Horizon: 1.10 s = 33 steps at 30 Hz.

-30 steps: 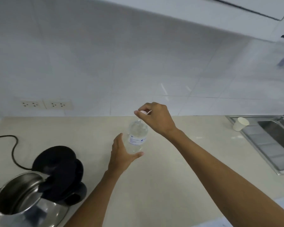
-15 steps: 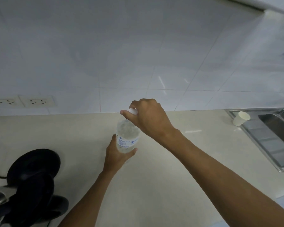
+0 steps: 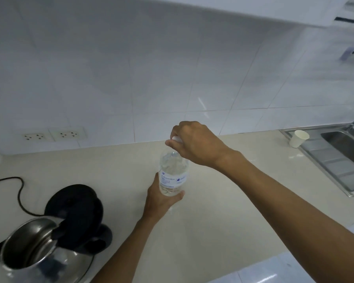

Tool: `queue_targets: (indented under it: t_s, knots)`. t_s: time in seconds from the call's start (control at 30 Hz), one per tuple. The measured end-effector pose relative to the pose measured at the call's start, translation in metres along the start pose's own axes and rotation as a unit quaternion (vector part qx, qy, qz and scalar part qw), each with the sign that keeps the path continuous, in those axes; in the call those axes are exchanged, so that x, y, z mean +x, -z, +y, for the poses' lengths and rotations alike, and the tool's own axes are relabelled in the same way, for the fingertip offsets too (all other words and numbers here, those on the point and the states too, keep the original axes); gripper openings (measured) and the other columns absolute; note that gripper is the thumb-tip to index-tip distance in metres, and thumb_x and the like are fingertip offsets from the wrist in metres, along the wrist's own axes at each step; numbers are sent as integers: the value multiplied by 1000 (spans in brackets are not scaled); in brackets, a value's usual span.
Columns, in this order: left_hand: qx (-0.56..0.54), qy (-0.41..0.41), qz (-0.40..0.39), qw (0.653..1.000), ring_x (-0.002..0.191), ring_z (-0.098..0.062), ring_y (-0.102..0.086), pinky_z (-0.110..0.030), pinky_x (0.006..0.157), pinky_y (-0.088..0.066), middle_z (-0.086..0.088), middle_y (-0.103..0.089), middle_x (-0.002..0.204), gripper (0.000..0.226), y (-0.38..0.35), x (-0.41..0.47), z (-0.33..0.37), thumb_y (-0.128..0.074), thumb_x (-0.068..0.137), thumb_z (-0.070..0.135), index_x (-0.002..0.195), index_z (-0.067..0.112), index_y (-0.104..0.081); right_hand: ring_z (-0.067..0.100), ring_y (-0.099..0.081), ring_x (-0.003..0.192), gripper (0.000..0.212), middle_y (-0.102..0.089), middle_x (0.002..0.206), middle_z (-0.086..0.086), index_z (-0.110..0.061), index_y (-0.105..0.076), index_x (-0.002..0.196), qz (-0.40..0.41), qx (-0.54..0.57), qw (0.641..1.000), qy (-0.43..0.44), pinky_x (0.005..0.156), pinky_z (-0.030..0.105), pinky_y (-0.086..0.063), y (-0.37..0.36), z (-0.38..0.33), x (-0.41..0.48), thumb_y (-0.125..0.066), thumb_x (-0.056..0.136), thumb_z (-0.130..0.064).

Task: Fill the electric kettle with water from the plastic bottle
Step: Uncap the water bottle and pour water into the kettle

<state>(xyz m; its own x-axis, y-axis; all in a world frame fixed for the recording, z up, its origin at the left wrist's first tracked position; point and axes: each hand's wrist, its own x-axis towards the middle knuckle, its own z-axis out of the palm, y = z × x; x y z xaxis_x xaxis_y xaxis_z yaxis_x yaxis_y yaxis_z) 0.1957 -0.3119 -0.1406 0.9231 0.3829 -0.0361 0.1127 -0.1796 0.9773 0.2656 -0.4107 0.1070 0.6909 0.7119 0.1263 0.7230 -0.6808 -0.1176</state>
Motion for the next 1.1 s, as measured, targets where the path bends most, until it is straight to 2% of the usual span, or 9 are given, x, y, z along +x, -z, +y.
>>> queue_targets:
  t_s: [0.2,0.37,0.5,0.67,0.8,0.87,0.93,1.0,1.1]
  knots:
    - [-40,-16,-25,999,94,6,-76,-6,79,-53,22,-80,106,71,19,-58,27,-101,69,10,131,17,-67,24,-58,105,32,-54,101,0,-16,-70,117,-39,-9,999,8,76,27,-35,44,-43,-46,-50,104,-37]
    - [-59,-29,-73,995,96,6,-76,-7,80,-54,22,-80,105,74,48,-120,47,-101,69,15,133,23,-64,24,-58,110,35,-53,106,1,-17,-66,131,-65,-7,998,9,84,26,-39,74,-88,-91,-50,105,-32]
    - [-67,-37,-103,992,98,3,-77,-14,85,-57,27,-79,108,74,72,-168,53,-101,71,19,133,28,-62,12,-45,98,35,-47,101,-7,-24,-63,136,-89,4,996,10,86,23,-34,93,-124,-122,-53,104,-33]
    - [-67,-49,-119,989,102,-2,-78,-16,87,-58,20,-80,112,74,112,-212,50,-100,71,20,134,28,-62,8,-43,98,35,-59,128,1,-27,-62,137,-122,-13,992,28,91,25,-38,106,-176,-149,-55,103,-25]
    - [-59,-56,-105,991,105,-9,-79,-23,90,-60,9,-81,115,71,153,-234,43,-99,72,14,133,23,-63,13,-57,111,40,-62,137,-6,-27,-63,136,-124,23,991,41,94,23,-41,110,-219,-161,-54,100,-12]
    - [-57,-54,-98,992,106,-12,-79,-26,91,-61,5,-81,116,70,176,-243,38,-99,72,14,132,21,-63,10,-56,114,42,-60,141,-9,-29,-61,139,-122,30,991,48,93,22,-38,110,-241,-162,-59,98,-18]
    - [-49,-51,-80,994,106,-12,-79,-25,91,-61,6,-82,115,67,201,-252,35,-98,74,14,131,22,-64,7,-52,114,51,-55,146,-10,-31,-53,145,-120,44,991,49,95,23,-36,106,-267,-162,-62,96,-44]
    - [-37,-55,-62,996,105,-11,-79,-24,89,-61,7,-82,113,63,221,-257,33,-97,75,14,130,19,-66,17,-57,117,61,-63,135,-1,-27,-57,139,-84,43,996,8,97,32,-42,96,-288,-156,-46,94,-68]
    - [-22,-43,-43,998,102,-7,-79,-20,85,-60,10,-83,109,62,249,-262,29,-97,76,9,129,18,-67,28,-64,83,78,-66,79,8,-8,-67,86,-15,-31,999,-37,69,36,-48,79,-317,-143,-24,98,-72]
